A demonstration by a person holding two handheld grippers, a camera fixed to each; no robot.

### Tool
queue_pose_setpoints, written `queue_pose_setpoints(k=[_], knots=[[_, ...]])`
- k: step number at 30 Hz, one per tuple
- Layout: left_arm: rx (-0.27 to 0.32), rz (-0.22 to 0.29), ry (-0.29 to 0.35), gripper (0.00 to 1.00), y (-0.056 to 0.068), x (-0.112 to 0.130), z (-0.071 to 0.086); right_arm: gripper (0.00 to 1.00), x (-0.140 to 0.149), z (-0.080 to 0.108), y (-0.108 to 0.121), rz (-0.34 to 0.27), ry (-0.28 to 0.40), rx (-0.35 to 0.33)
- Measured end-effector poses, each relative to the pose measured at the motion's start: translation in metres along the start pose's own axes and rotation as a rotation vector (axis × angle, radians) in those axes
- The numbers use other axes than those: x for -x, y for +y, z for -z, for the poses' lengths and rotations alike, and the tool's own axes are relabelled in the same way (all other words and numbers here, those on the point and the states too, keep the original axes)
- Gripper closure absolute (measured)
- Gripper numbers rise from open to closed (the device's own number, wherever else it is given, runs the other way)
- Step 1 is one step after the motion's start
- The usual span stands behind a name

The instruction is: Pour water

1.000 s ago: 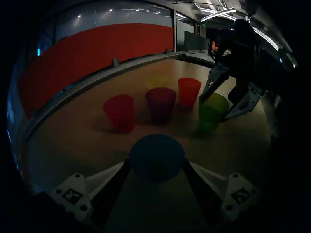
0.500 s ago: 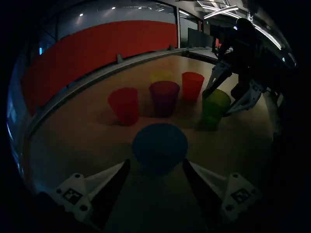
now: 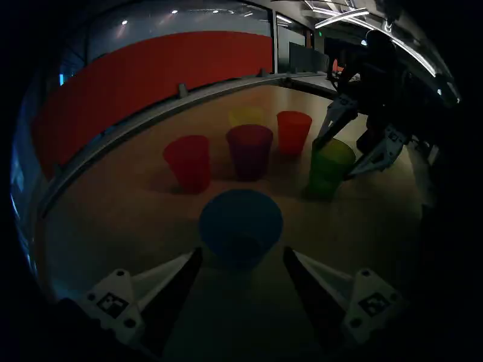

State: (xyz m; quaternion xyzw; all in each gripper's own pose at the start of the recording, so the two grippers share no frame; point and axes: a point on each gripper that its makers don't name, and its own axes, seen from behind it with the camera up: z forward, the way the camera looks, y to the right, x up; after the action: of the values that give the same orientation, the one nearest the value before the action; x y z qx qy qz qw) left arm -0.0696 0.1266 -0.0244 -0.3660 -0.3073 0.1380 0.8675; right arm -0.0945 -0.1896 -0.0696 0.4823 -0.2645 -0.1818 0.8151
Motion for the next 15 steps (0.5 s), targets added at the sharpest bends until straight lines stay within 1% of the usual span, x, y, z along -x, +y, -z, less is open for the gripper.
queue_pose_setpoints(k=[8, 15], knots=[[-0.011, -0.001, -0.006, 0.01, 0.0, 0.003, 0.004, 0.03, 0.003, 0.005, -0.001, -0.011, 0.0, 0.008], [-0.023, 0.018, -0.003, 0.0, 0.0, 0.008, 0.011, 0.02, 0.017, 0.019, 0.001, -0.024, -0.015, 0.035]])
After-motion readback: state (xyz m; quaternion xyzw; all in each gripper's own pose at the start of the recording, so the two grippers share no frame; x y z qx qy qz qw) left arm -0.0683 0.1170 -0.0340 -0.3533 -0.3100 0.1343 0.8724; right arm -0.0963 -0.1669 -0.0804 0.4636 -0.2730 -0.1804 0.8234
